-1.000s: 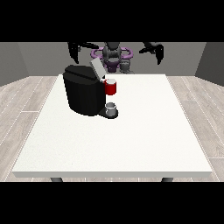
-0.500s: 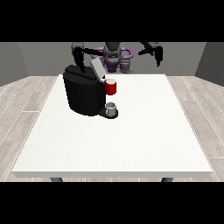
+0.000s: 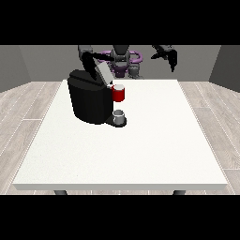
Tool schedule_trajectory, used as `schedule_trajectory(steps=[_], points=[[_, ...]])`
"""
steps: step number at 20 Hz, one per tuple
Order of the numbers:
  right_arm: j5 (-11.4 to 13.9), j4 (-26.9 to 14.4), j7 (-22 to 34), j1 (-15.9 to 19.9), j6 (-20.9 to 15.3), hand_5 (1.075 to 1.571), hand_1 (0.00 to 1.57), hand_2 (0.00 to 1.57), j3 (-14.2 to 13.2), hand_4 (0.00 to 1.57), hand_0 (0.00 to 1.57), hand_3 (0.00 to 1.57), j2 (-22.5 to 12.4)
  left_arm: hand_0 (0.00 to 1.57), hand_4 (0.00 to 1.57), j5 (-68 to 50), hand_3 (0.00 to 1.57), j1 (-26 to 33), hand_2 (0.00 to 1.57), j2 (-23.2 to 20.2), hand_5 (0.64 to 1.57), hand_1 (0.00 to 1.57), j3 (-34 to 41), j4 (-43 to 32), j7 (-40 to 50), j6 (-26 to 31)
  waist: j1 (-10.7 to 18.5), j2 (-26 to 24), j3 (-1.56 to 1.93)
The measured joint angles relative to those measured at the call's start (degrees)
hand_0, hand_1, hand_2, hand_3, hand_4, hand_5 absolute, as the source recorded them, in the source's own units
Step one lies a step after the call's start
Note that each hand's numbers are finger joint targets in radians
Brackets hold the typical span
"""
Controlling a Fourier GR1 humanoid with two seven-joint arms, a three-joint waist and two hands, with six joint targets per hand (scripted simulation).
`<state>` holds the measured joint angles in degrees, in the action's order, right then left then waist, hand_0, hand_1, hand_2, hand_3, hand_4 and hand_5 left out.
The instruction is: Insert the coffee pod into the coffee machine and close the lid
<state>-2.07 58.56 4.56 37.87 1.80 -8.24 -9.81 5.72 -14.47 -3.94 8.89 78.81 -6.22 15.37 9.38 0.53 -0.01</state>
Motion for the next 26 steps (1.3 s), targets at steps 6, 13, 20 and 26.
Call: schedule_trajectory(steps=[6, 13, 20, 26], points=[[1.88, -0.63, -0.9, 2.61, -1.61, 1.571, 0.0, 0.0, 1.17, 0.21, 0.0, 0.0, 0.42, 0.0, 0.35, 0.64, 0.0, 1.23, 0.0, -0.62, 1.571, 0.0, -0.62, 2.13, 0.89, -1.42, -0.2, 1.21, -0.05], [4.24, -0.87, 1.96, 6.95, -2.13, 1.571, 0.0, 0.0, 1.71, 0.0, 0.0, 0.0, -1.92, 0.0, 0.38, 0.53, 0.0, 0.76, 0.0, -0.73, 1.571, 0.0, -1.7, 2.77, 1.09, -0.95, 1.56, 3.72, 0.22], [7.14, -0.48, 5.01, 9.3, -3.77, 1.571, 0.0, 0.0, 2.53, 0.0, 0.0, 0.0, -2.85, 0.0, 0.38, 0.93, 0.0, -0.65, 0.0, -0.67, 1.571, 0.0, -2.61, 2.82, 1.52, -0.96, 2.64, 5.22, 0.52], [11.45, -0.05, 8.94, 11.98, -4.96, 1.571, 0.0, 0.0, 3.78, 0.3, 0.0, 0.0, -5.24, 0.0, 0.4, 1.1, 0.0, -2.54, 0.0, -0.4, 1.571, 0.0, -3.63, 2.38, 1.11, -0.45, 4.74, 7.1, 0.95]])
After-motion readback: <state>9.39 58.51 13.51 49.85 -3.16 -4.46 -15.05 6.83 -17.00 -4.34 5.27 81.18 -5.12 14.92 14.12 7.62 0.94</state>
